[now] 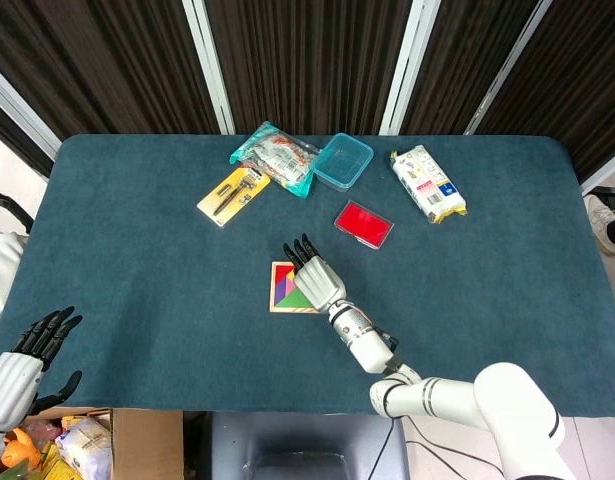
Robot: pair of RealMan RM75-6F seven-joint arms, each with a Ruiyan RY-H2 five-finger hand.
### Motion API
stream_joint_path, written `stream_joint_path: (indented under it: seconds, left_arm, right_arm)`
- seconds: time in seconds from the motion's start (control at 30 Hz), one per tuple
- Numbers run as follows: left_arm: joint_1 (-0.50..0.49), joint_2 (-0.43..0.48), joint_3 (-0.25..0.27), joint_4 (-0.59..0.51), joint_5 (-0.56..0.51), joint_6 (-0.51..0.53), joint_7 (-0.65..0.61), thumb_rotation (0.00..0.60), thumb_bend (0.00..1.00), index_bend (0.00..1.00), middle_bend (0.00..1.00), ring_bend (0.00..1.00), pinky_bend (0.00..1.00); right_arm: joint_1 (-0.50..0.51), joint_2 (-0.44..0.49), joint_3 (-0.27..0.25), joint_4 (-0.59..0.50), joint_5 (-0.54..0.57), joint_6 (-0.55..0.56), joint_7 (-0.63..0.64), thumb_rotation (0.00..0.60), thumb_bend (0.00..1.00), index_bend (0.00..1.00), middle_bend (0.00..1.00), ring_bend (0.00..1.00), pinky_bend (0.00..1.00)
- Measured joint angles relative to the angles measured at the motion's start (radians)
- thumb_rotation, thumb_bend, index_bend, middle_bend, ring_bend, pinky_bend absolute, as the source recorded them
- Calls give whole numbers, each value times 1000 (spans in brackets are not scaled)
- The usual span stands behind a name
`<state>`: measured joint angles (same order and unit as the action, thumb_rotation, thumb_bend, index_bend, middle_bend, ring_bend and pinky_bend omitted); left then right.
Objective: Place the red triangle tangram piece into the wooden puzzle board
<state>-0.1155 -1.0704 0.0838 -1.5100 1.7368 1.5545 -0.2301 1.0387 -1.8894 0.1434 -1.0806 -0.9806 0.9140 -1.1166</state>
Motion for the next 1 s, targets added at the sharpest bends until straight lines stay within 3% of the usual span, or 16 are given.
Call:
stream_joint_path:
  seconds: [0.63, 1.0]
  left_arm:
    - [1, -1, 0, 4, 0, 1, -1, 600, 412, 0, 0, 0, 136]
    - [4, -2, -1, 6, -2, 5, -3, 600, 413, 0, 0, 0, 136]
  right_arm:
    - [2, 7, -1, -15, 14, -1, -8, 600, 461, 508, 84, 0, 0]
    - [3, 13, -7, -26, 19, 0, -16, 600, 462, 481, 83, 0, 0]
